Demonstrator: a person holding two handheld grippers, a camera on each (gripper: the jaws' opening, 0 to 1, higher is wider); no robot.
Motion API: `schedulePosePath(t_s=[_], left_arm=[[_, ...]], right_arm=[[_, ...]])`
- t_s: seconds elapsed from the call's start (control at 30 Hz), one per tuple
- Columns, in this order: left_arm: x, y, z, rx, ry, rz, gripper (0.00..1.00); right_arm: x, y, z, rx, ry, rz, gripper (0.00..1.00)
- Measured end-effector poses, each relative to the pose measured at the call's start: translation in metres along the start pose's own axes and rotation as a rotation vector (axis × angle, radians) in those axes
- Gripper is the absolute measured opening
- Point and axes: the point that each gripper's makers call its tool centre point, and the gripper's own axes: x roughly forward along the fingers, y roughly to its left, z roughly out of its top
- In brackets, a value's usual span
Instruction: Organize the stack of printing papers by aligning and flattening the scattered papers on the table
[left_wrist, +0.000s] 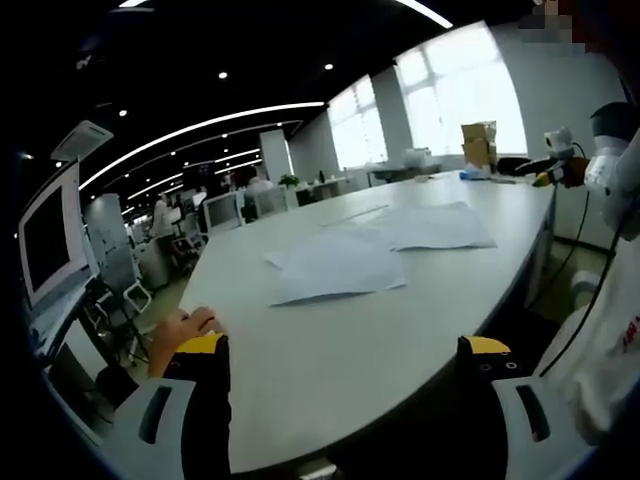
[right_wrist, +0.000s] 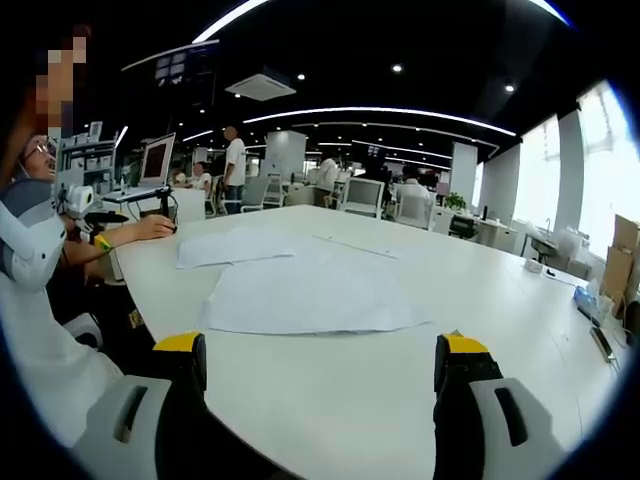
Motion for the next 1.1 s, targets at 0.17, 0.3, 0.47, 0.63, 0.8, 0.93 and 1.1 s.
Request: schedulePosePath(t_s=[0.17,0.3,0.47,0.63,0.8,0.93,1.1], left_arm=[[-0.001,0.002,0.0,-0.002,-0.001,0.003,0.97],[-0.001,0.001,0.0,0.0,0.001,0.002,0.97],[0.003,0.001,0.001,-0.002,-0.001,-0.002,0.97],[0.005,0.0,0.001,0.002,0.003,-0.004,0.97],[0.005,0.0,0.002,0.002,-0.002,0.0,0.97],[0.003,-0.003,0.002,0.004,-0.01,-0.004,0.97],[0.004,-0.003,0.0,0.003,-0.006,-0.004,0.97]], right_arm=[[0.001,0.0,0.001,0.001,-0.002,0.0,0.9],[0.001,0.0,0.001,0.001,-0.001,-0.001,0.9],[0.003,0.0,0.002,0.005,-0.004,-0.003,0.9],[0.005,0.0,0.004,0.0,-0.004,-0.002,0.9],[0.011,-0.001,0.011,-0.009,-0.024,0.007,0.9],[0.017,0.0,0.011,-0.014,-0.015,0.016,0.9],[0.019,0.002,0.015,-0.027,-0.015,0.027,0.9]])
